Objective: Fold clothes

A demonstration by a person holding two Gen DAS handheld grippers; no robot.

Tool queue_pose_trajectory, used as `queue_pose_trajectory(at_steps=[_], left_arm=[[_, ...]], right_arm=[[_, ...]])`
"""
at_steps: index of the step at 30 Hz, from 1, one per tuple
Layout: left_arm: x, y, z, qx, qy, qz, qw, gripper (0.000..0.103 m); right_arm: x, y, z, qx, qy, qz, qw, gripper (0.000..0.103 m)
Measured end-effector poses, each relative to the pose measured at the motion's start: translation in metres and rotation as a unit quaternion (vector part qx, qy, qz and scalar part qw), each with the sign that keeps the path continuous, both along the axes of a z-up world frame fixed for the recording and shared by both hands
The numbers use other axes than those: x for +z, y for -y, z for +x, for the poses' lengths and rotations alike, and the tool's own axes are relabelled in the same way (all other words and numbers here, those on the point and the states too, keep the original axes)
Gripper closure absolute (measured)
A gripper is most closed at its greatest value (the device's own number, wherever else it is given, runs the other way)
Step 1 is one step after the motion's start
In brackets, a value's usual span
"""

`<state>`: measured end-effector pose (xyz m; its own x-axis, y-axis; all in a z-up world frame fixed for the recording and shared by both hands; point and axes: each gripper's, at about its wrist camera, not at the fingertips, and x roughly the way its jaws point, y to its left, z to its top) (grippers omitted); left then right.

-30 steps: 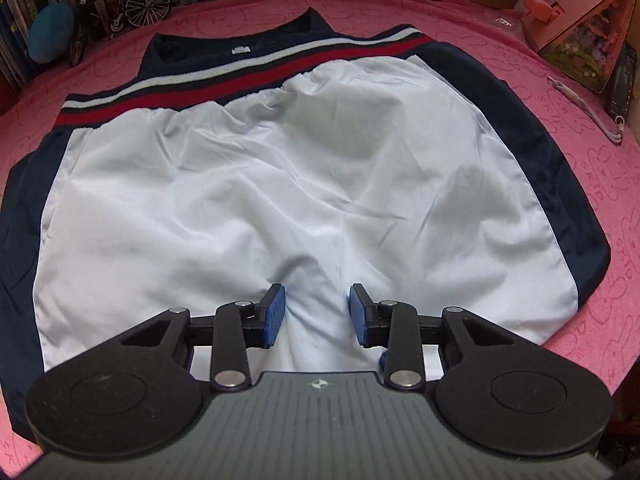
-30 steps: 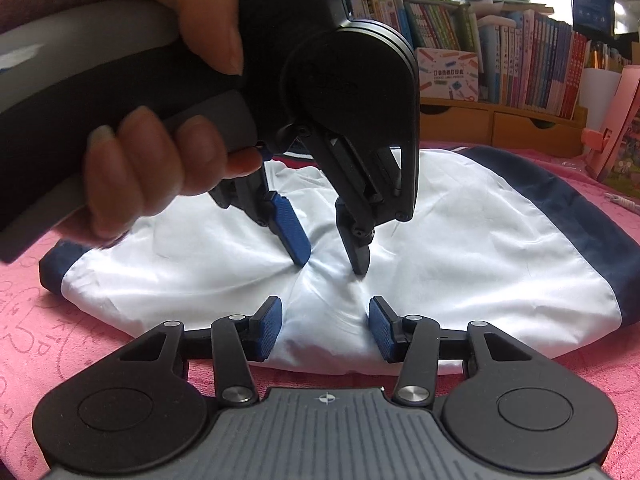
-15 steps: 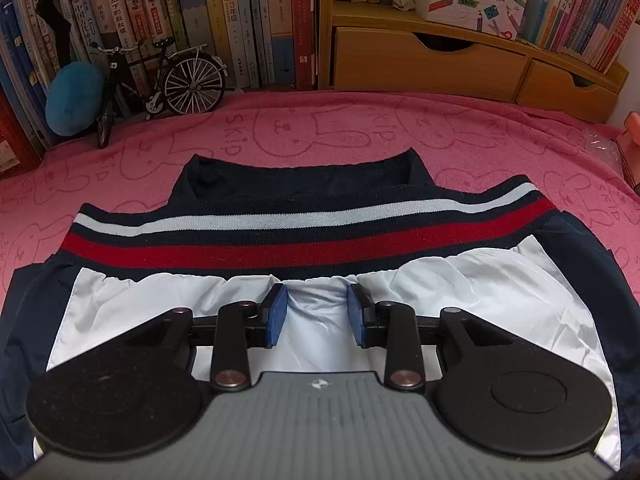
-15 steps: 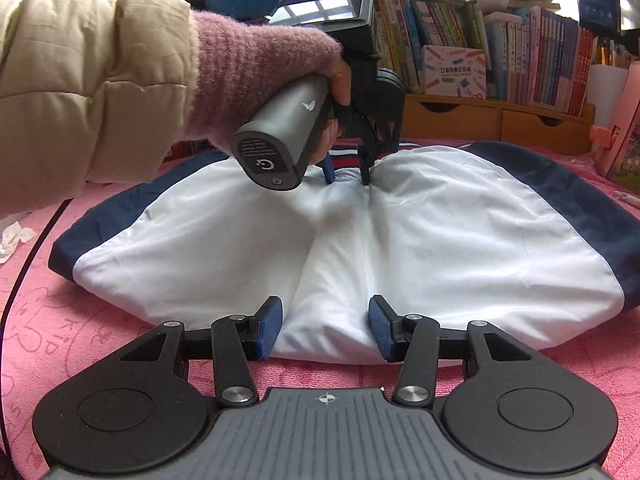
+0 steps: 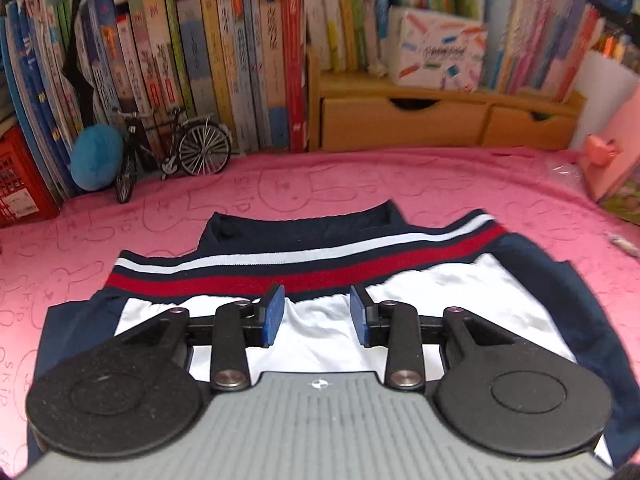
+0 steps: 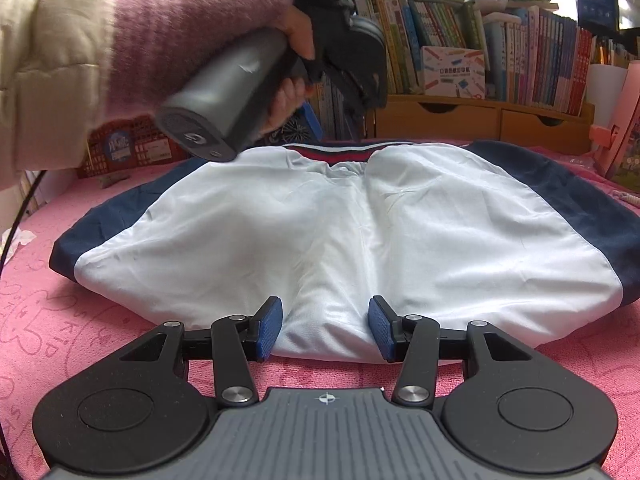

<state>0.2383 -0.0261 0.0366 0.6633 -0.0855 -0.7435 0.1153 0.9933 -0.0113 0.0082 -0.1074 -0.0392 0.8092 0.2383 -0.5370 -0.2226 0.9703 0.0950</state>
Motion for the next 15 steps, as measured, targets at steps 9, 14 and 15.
queue_pose_trajectory(at_steps=[9,14,15], left_arm=[[-0.023,0.008,-0.073,-0.079,-0.11,-0.007,0.9908,0.066],[-0.039,0.019,-0.077,-0.064,-0.15,0.011,0.9866,0.067],[-0.04,0.02,-0.075,-0.06,-0.15,0.014,0.9867,0.067]], right_arm=[[0.001,-0.003,-0.001,-0.002,0.003,-0.007,1.0,0.054],[0.001,-0.005,-0.001,-0.003,0.003,-0.009,1.0,0.054],[0.001,-0.005,-0.001,-0.003,0.003,-0.009,1.0,0.054]])
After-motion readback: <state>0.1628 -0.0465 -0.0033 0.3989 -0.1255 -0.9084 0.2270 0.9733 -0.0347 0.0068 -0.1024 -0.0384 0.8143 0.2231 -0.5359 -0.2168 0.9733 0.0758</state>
